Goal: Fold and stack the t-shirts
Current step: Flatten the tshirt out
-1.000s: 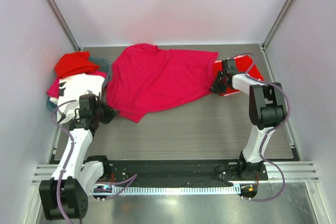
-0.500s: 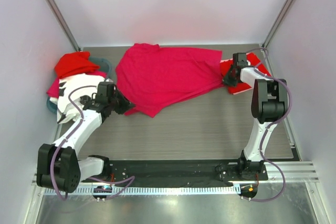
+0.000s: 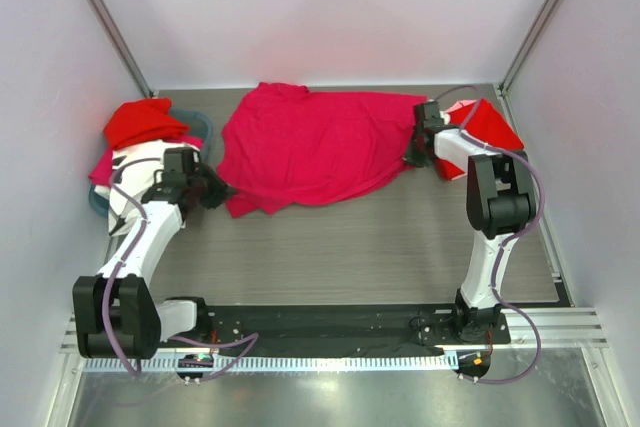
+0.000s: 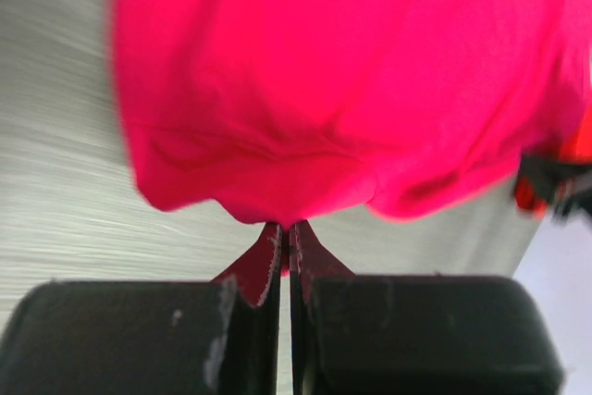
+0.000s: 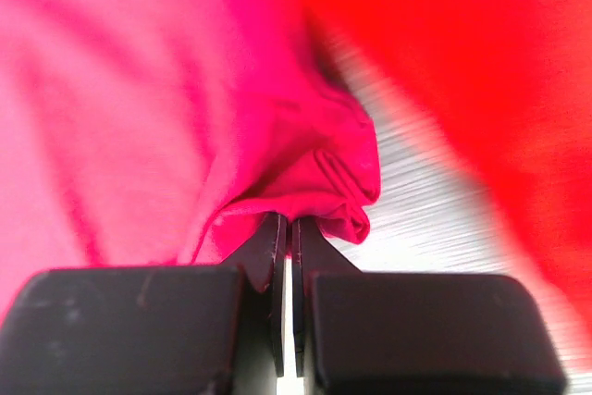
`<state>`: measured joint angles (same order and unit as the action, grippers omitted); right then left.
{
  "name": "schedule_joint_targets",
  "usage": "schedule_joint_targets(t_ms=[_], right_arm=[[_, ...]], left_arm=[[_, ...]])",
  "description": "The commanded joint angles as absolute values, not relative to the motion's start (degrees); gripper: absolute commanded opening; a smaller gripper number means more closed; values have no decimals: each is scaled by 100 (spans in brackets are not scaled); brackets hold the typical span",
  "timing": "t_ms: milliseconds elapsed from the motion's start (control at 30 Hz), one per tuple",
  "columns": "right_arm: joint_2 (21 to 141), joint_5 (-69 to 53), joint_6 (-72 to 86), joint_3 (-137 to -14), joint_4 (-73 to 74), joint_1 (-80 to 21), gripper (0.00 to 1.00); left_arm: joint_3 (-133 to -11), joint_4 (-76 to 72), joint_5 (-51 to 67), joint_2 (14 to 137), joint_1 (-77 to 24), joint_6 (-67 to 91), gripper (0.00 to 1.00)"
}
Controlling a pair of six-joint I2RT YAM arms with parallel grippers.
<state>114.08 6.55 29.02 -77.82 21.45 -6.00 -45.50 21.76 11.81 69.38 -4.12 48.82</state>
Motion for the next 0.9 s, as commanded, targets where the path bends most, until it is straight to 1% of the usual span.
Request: schedule_joint_targets(t_ms=[0,33,67,167,233,300,333,500,700,833,867], right_arm=[[11268,571,2777,-7857,2540,-1168,1],[11207,597,2812,-7831,2531,-1247,1],[11163,615,2847,-7796,2531,-1379,1],[10891,545,3005,-7463,2514,-1450,1],[10628,781,3119,-7008,2505,-1450,1],[10127,948,3234,-6646,2487,-1450,1],[9960,1054,3269,-6279,2487,-1441,1],[8705,1064,3357,-5092,2452,-1433,1],[7639,1108,3603,-3984,2768,-1433,1],[7024,880,3805,-3472,2970,-1433,1],[6718,774,3910,-3428,3014,-1441,1]], left_arm=[[-4702,2583,1362,6926,402,4755,0],[-4650,2619,1345,6769,683,4746,0],[-4632,2628,1319,6672,755,4729,0],[-4588,2733,1195,6329,773,4623,0],[-4562,2803,1195,6179,774,4571,0],[-4465,2874,1274,5968,765,4474,0],[-4413,2900,1327,5907,765,4456,0],[-4043,3207,1520,5511,747,4149,0],[-3930,3533,1775,5187,457,4455,0],[-3762,3814,1705,4827,440,4649,0],[-3736,3988,1679,4756,439,4693,0]])
